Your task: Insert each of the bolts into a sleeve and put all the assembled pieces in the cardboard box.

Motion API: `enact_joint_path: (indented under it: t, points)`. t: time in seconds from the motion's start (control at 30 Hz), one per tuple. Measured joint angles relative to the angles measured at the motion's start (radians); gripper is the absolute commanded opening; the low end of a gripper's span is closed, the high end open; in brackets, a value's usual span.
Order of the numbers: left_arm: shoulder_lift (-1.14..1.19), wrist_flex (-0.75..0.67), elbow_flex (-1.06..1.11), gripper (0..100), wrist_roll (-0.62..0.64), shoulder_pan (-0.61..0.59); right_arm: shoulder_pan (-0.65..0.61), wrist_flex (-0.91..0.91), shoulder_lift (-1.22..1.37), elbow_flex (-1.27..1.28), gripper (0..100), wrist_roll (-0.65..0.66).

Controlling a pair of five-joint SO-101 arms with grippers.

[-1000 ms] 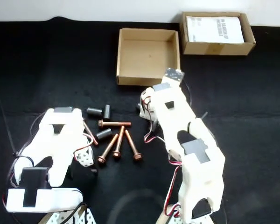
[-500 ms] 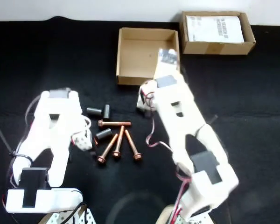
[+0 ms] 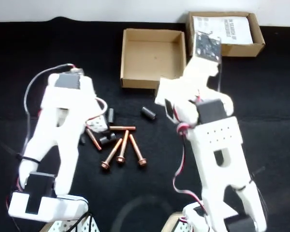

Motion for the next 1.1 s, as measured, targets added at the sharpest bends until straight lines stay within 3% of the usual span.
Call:
enact_joint_path:
  t: [0.2, 0.4, 0.5, 0.8, 1.1]
  points:
    - [0.0, 0.0, 0.061, 26, 0.041, 0.193, 0.0, 0.0, -0.144, 0.133, 0.6, 0.0]
    - [0.002, -0.011, 0.173, 26, -0.014, 0.374, 0.011, -0.06, -0.222, 0.295, 0.6, 0.0]
    - [0.002, -0.091, 0.175, 26, -0.006, 0.365, 0.015, -0.097, -0.264, 0.351, 0.6, 0.0]
    - [0.002, -0.417, 0.175, 25, 0.239, 0.212, 0.015, -0.147, -0.313, 0.491, 0.6, 0.0]
    - [0.196, -0.517, 0.135, 25, 0.376, 0.184, 0.018, -0.15, -0.315, 0.496, 0.6, 0.0]
